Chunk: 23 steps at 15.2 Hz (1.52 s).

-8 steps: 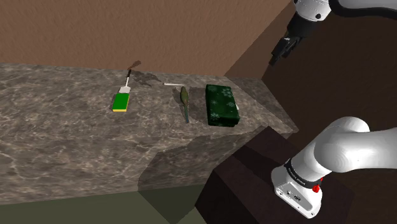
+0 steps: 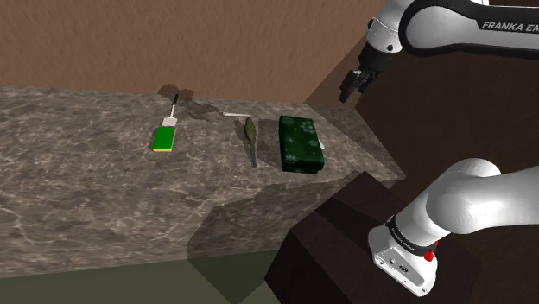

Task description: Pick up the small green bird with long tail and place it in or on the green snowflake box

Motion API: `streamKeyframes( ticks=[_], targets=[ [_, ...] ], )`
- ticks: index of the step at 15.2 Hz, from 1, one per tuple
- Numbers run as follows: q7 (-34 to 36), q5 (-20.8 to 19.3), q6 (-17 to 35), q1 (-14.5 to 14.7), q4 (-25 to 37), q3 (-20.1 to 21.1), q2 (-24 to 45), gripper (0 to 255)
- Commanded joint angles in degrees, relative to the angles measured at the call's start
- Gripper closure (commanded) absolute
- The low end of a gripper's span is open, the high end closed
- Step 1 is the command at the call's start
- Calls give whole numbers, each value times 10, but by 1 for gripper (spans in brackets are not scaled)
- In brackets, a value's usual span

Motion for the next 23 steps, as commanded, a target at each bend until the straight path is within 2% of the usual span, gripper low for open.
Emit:
streamKeyframes(
  ticks=[1, 7, 12, 18, 23],
  targets=[
    [27, 4, 38, 1, -6, 15, 30, 0],
    [98, -1, 154, -8, -15, 51, 136, 0],
    [166, -25, 241, -22, 4, 81, 243, 0],
    [266, -89, 320, -37, 58, 107, 383, 0],
    [355, -161, 359, -29, 128, 103, 503, 0]
  ],
)
